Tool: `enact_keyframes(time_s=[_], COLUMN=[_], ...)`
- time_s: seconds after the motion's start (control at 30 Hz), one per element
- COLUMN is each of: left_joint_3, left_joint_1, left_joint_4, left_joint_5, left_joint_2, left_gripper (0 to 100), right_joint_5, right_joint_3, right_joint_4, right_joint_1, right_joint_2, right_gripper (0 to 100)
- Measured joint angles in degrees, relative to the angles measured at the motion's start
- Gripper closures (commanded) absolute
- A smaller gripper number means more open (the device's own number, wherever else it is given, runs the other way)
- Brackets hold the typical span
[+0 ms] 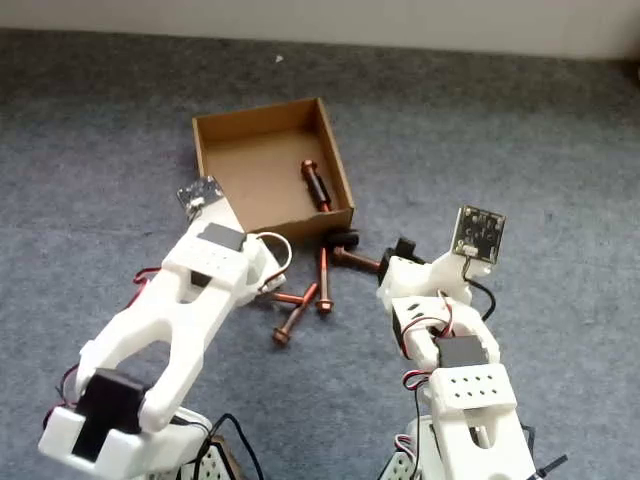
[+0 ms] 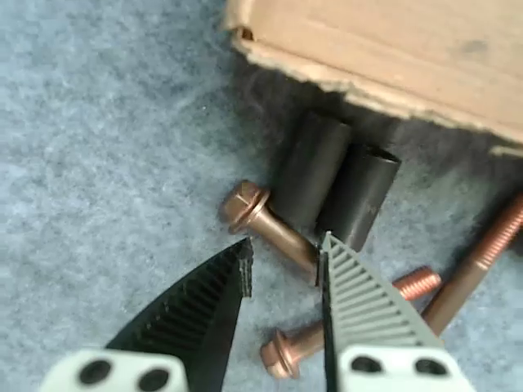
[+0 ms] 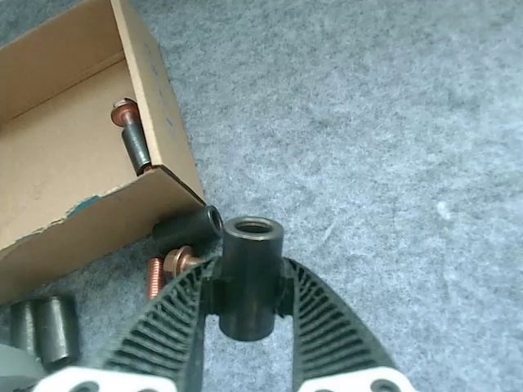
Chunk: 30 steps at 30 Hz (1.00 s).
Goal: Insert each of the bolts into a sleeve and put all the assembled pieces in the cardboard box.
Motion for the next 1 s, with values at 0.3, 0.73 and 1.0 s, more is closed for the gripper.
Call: enact_keyframes(time_s=[0.3, 0.73, 1.0], left_joint_3=[-0.5, -0.6, 0.8], left_joint_1=[0.0, 0.4, 0.4], left_joint_4=[-3.0, -3.1, -1.4], left_joint_5=[2.5, 3.1, 3.1], left_joint_2=[6.6, 6.7, -1.9], left_gripper=[86, 99, 99], right_joint_5=[0.0, 0.0, 0.0], right_joint_3=[0.0, 0.0, 0.0], right_joint_4=[0.0, 0.0, 0.0], right_joint_1=[0.0, 0.0, 0.0], right_joint_2=[0.0, 0.0, 0.0], right_gripper=[99.4, 99.4, 99.4])
